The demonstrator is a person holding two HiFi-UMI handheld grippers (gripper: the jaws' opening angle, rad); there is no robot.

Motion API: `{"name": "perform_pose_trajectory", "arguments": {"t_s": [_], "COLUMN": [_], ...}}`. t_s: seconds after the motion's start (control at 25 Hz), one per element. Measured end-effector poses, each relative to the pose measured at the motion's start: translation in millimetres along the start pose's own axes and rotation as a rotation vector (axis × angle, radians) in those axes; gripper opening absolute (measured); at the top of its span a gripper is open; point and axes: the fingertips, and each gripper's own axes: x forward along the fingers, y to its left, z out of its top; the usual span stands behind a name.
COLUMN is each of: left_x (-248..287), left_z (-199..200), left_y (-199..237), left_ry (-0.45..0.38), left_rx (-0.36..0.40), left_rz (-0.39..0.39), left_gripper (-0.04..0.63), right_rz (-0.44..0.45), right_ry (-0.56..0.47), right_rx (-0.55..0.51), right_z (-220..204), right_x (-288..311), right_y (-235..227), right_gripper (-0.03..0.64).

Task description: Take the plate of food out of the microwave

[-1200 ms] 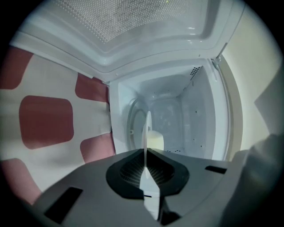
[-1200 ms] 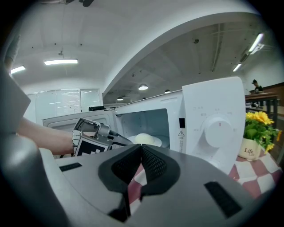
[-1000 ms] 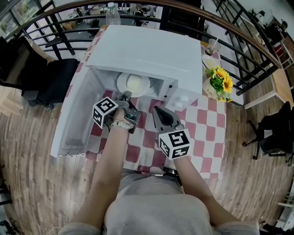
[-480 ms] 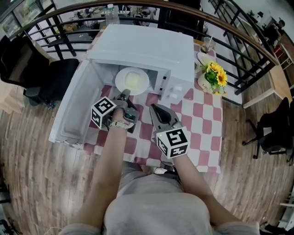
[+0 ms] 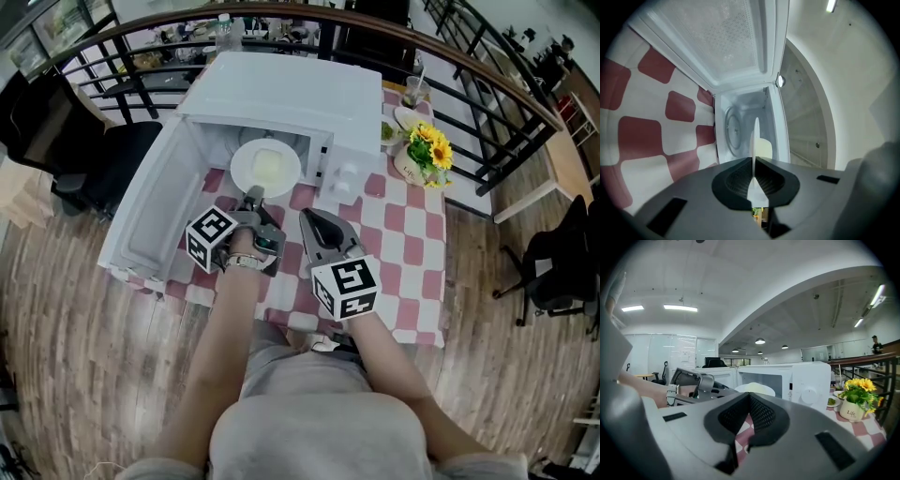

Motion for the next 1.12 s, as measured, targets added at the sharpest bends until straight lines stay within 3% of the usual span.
{"name": "perform_pose_trajectory", "arguments": {"t_s": [0.36,1.12], "left_x": [-31,-84], "left_z": [-23,-64], "left_y": [-14,-32], "left_ry": [-0.057,-0.083], "left_rx": [0.021,0.065], "left_rz": [-0.038,-0.103], "left_gripper": [0.015,0.017], "right_rz": [0.008,0.037], "right_ry": [-0.018,-0.039], "right_rx": [0.009,-0.007], "right_z": [4,5], "right_x": [-19,-49], "right_y": [1,12], "right_gripper": [0.025,0.025]}}
